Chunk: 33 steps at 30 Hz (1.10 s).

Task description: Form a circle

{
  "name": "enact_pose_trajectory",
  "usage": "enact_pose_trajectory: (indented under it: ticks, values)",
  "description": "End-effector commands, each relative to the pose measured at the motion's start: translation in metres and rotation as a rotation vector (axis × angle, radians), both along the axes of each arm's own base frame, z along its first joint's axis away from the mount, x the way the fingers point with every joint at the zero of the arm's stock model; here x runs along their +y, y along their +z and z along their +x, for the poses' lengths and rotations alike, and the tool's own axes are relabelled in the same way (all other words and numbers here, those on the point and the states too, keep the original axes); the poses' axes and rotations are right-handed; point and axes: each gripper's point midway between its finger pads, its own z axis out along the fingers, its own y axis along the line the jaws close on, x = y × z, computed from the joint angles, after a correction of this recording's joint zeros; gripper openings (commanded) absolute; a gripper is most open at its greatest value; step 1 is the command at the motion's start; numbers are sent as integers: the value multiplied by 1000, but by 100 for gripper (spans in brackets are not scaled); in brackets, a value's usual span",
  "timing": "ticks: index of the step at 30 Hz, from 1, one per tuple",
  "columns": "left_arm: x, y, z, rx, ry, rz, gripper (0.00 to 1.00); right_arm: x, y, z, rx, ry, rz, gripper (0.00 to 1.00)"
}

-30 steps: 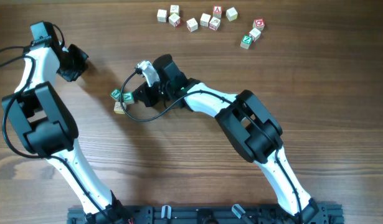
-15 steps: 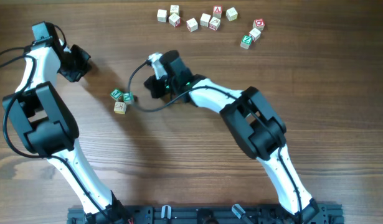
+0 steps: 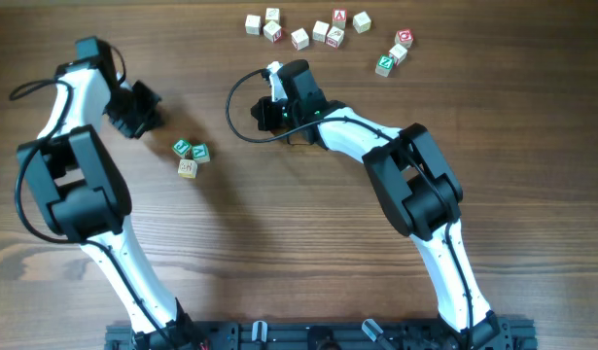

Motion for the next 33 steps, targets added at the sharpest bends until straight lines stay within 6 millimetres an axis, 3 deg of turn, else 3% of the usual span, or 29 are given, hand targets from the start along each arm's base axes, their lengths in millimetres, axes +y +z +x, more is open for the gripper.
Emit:
enact_pose_trajectory:
  ticks: [1, 8, 13, 16, 20, 24, 28, 33]
  values:
    - [21, -5, -48, 196, 98, -5, 4, -9, -21, -5, 35, -33, -56, 4]
    - [0, 13, -116, 427, -79, -124, 4, -9, -21, -5, 34, -33, -55, 4]
    - [-10, 23, -140, 519, -127, -175, 4, -9, -22, -6, 42, -32, -60, 4]
    - [-10, 23, -140, 525, -101, -177, 4, -10, -23, -6, 44, -33, -61, 4]
    - [-20, 20, -122, 466, -28, -227, 4, -11, -22, -6, 51, -32, -54, 4]
    - [-17, 19, -125, 487, -20, -192, 4, -16, -23, -3, 61, -39, -52, 4]
    - [2, 12, -139, 581, 71, -61, 4, -21, -24, -1, 81, -62, -48, 4]
    - [-4, -2, -159, 641, 78, -67, 5, -24, -25, 1, 84, -68, -50, 4]
